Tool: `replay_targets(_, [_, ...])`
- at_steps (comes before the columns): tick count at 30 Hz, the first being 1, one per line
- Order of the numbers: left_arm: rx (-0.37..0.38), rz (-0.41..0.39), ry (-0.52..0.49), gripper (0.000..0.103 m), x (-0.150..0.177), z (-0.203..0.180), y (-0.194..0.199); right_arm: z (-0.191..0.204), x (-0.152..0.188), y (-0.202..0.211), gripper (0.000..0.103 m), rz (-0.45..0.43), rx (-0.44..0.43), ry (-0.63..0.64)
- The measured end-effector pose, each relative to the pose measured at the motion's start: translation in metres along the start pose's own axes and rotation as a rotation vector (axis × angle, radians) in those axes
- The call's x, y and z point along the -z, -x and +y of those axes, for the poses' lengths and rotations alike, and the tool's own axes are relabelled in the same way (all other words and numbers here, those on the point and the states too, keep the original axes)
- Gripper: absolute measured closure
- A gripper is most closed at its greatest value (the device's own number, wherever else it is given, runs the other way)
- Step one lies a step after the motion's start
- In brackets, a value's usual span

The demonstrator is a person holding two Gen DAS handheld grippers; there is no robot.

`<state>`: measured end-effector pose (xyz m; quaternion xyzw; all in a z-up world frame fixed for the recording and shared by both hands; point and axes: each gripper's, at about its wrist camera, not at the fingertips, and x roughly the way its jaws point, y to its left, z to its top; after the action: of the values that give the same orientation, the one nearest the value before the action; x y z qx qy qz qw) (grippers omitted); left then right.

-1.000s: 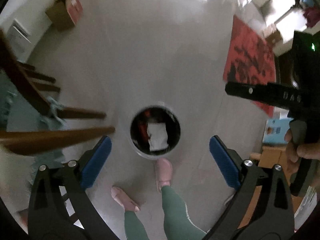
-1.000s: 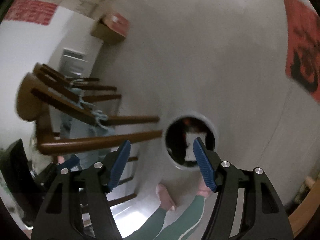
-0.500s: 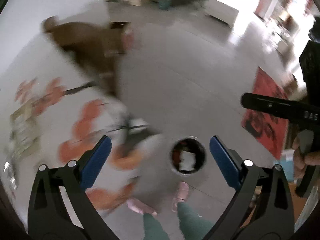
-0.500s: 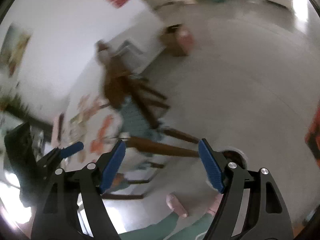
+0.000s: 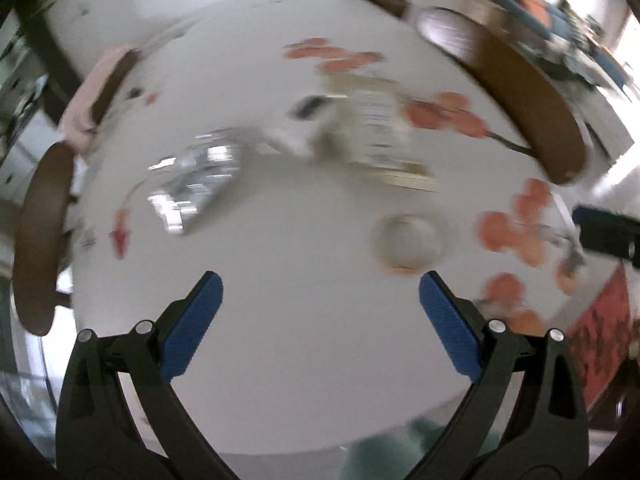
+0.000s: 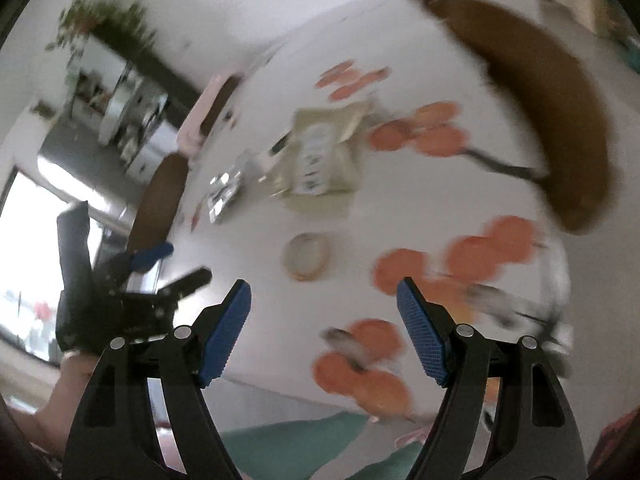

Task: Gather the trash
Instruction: 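Grasp the silver foil wrapper with left tool while right tool grasps the tape roll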

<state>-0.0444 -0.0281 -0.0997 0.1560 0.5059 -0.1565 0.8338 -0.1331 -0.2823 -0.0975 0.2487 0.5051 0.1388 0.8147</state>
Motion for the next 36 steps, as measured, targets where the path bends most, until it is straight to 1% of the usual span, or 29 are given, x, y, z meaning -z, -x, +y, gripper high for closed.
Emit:
replay_targets(1, [-0.014, -0.003, 0.012, 0.007, -0.003, 0.020, -0.006, 0.006, -0.002, -0.009, 0.028, 0.015, -0.003, 0.003])
replay_targets(3, [-0.034, 0.002, 0.015, 0.007, -0.007, 0.042, -0.009, 0.020, -0.009, -0.041, 0.028, 0.063, 0.025, 0.005])
replay_targets(4, [-0.032, 0.003, 0.010, 0.007, -0.012, 0.059, -0.014, 0.024, -0.011, -0.051, 0.028, 0.077, 0.033, 0.007])
replay_targets(6, [-0.026, -0.001, -0.004, 0.007, -0.020, 0.076, -0.022, 0.028, -0.014, -0.070, 0.029, 0.094, 0.048, -0.015])
replay_targets(7, [-0.010, -0.004, -0.024, 0.007, -0.027, 0.087, -0.029, 0.027, -0.015, -0.076, 0.030, 0.095, 0.050, -0.030])
replay_targets(8, [-0.012, -0.008, -0.040, 0.007, -0.031, 0.093, -0.034, 0.026, -0.017, -0.083, 0.034, 0.099, 0.061, -0.050])
replay_targets(10, [0.006, -0.010, -0.098, 0.007, -0.039, 0.101, -0.044, 0.023, -0.018, -0.095, 0.036, 0.103, 0.091, -0.078])
replay_targets(12, [0.020, 0.001, -0.166, 0.007, -0.047, 0.105, -0.060, 0.020, -0.020, -0.105, 0.041, 0.109, 0.115, -0.114])
replay_targets(15, [0.049, 0.028, -0.270, 0.007, -0.053, 0.108, -0.080, 0.014, -0.022, -0.114, 0.042, 0.101, 0.142, -0.167])
replay_targets(16, [0.058, 0.032, -0.310, 0.007, -0.056, 0.108, -0.088, 0.012, -0.023, -0.117, 0.044, 0.096, 0.158, -0.186])
replay_targets(17, [0.053, 0.032, -0.329, 0.007, -0.056, 0.108, -0.093, 0.011, -0.023, -0.119, 0.050, 0.093, 0.166, -0.194])
replay_targets(18, [0.045, 0.033, -0.348, 0.007, -0.058, 0.108, -0.098, 0.010, -0.024, -0.122, 0.053, 0.090, 0.175, -0.201])
replay_targets(22, [0.033, 0.055, -0.396, 0.007, -0.067, 0.112, -0.123, 0.013, -0.027, -0.134, 0.059, 0.060, 0.216, -0.208])
replay_targets(23, [0.033, 0.054, -0.402, 0.007, -0.069, 0.113, -0.129, 0.014, -0.028, -0.135, 0.062, 0.052, 0.232, -0.202])
replay_targets(25, [0.058, 0.067, -0.396, 0.007, -0.071, 0.116, -0.138, 0.015, -0.028, -0.137, 0.072, 0.051, 0.258, -0.189])
replay_targets(27, [0.084, 0.084, -0.376, 0.021, -0.070, 0.117, -0.147, 0.014, -0.027, -0.139, 0.089, 0.061, 0.281, -0.183])
replay_targets(28, [0.108, 0.076, -0.351, 0.030, -0.071, 0.120, -0.147, 0.013, -0.026, -0.139, 0.092, 0.063, 0.281, -0.188])
replay_targets(29, [0.136, 0.078, -0.332, 0.044, -0.070, 0.123, -0.147, 0.013, -0.024, -0.139, 0.097, 0.067, 0.277, -0.189])
replay_targets(30, [0.163, 0.083, -0.318, 0.050, -0.069, 0.124, -0.146, 0.013, -0.022, -0.139, 0.098, 0.070, 0.276, -0.187])
replay_targets(31, [0.189, 0.090, -0.305, 0.060, -0.068, 0.124, -0.144, 0.015, -0.021, -0.143, 0.098, 0.074, 0.277, -0.184])
replay_targets(32, [0.187, 0.089, -0.305, 0.064, -0.068, 0.122, -0.143, 0.017, -0.021, -0.143, 0.099, 0.074, 0.272, -0.183])
replay_targets(34, [0.183, 0.085, -0.298, 0.067, -0.065, 0.120, -0.141, 0.015, -0.018, -0.140, 0.099, 0.070, 0.246, -0.200])
replay_targets(36, [0.202, 0.088, -0.255, 0.076, -0.065, 0.123, -0.137, 0.015, -0.020, -0.137, 0.099, 0.060, 0.208, -0.220])
